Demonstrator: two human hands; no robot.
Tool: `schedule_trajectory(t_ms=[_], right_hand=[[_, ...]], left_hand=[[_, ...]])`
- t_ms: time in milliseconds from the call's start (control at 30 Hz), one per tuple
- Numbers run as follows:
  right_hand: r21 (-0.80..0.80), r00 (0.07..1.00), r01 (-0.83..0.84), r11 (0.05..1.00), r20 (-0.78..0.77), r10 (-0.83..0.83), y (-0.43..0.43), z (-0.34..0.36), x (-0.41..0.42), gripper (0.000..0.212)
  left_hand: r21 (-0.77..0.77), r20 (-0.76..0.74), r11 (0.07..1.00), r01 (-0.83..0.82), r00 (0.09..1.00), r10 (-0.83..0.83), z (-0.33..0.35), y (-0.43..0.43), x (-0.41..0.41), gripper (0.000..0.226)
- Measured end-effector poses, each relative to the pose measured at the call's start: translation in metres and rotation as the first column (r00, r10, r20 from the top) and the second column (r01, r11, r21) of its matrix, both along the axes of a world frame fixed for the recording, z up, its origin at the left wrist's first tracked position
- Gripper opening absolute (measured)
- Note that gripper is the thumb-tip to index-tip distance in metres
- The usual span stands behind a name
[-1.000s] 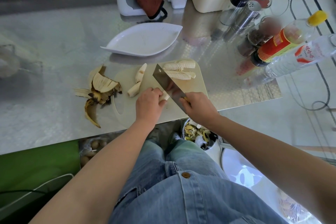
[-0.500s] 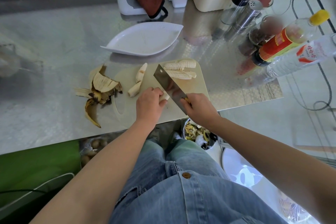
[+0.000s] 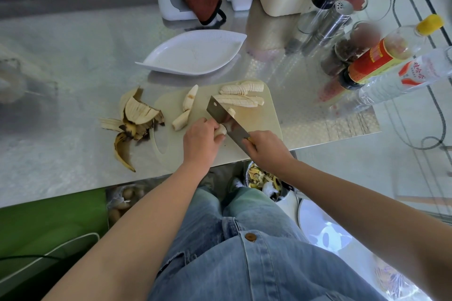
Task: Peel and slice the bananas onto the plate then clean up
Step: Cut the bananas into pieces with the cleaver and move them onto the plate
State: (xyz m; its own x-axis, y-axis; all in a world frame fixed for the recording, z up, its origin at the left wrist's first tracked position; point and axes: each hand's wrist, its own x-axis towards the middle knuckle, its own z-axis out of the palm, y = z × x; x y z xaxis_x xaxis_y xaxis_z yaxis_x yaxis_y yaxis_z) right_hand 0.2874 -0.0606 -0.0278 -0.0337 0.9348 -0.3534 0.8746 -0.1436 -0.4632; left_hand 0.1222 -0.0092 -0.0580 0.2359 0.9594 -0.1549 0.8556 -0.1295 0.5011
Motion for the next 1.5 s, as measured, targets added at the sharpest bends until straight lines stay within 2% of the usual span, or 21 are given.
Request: schedule_trajectory(t_ms=[133,267,400,567,900,1233,1500], right_hand=[[0.017,1.0,0.005,1.0,-0.028,-0.004,0.0,0.001,0.002,0.036],[0.082,0.998,0.028,0.996,-0.058,-0.023,0.004,0.007,0.002,0.033],[0.106,0.998,0.007,0.994,-0.063,0.0,0.007,0.01,0.002,0.03],[0.095,0.999,0.001,0.995,-0.052,0.004,0.008,0.007,0.001,0.031],[0.013,1.0,-0.011,1.0,-0.015,0.011,0.001,-0.002,-0.001,0.032],[0.088,0.997,0.011,0.996,-0.072,-0.005,0.007,0.011,-0.001,0.036],[0.057,0.999,0.003,0.998,-0.05,0.0,0.009,0.009,-0.001,0.038]], left_hand=[[0.001,0.016,1.0,0.008,1.0,-0.008,0.0,-0.001,-0.002,0.027],[0.062,0.022,0.998,0.003,1.0,-0.005,0.0,-0.008,-0.011,0.04],[0.077,-0.036,0.996,0.037,0.999,-0.034,0.001,-0.011,-0.017,0.032],[0.054,-0.041,0.998,0.039,0.998,-0.037,0.003,-0.01,-0.015,0.029],[0.034,-0.034,0.999,0.041,0.999,-0.04,0.004,-0.009,-0.015,0.028],[0.032,-0.052,0.999,0.032,0.998,-0.031,0.005,-0.007,-0.013,0.028],[0.024,-0.048,0.999,0.027,0.999,-0.026,0.005,-0.007,-0.013,0.029]])
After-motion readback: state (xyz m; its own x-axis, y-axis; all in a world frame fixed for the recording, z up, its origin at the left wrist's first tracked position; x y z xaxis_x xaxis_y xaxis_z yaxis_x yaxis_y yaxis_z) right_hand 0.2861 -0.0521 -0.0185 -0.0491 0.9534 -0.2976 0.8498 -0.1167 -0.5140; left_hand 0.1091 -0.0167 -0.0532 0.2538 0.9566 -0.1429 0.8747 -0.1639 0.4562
